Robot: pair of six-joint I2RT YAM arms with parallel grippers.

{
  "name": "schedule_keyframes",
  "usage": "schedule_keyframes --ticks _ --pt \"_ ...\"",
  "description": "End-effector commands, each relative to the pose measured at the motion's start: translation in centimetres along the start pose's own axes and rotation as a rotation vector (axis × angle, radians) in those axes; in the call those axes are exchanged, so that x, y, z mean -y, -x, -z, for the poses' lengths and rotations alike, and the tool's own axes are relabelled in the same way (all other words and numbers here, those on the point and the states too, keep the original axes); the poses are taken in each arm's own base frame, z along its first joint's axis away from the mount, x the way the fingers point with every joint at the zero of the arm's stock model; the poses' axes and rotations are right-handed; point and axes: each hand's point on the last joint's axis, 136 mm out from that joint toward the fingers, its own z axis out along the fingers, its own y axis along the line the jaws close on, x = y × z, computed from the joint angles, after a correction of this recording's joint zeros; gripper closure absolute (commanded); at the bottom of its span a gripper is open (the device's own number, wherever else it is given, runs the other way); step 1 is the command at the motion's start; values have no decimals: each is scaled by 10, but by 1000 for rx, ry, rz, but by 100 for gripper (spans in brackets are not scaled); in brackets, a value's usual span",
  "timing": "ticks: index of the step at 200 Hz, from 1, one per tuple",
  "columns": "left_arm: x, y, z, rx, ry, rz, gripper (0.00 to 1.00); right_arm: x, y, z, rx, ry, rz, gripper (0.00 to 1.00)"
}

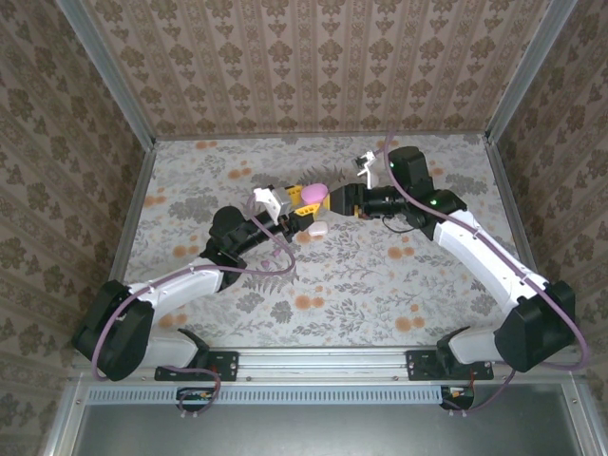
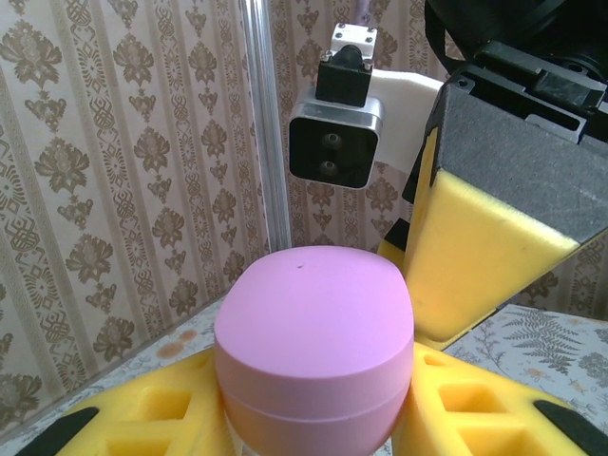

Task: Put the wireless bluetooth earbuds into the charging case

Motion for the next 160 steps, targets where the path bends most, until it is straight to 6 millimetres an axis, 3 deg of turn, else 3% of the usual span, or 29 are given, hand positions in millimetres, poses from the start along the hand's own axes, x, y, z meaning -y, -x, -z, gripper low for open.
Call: schedule_keyframes --ticks 1,54,160 --pt "8 18 0 52 -34 -13 61 -18 17 4 48 30 35 40" --pt "11 16 0 38 -50 -19 61 -30 27 5 73 77 23 40" --pt "12 14 0 36 -53 -20 61 -21 41 3 118 19 -50 37"
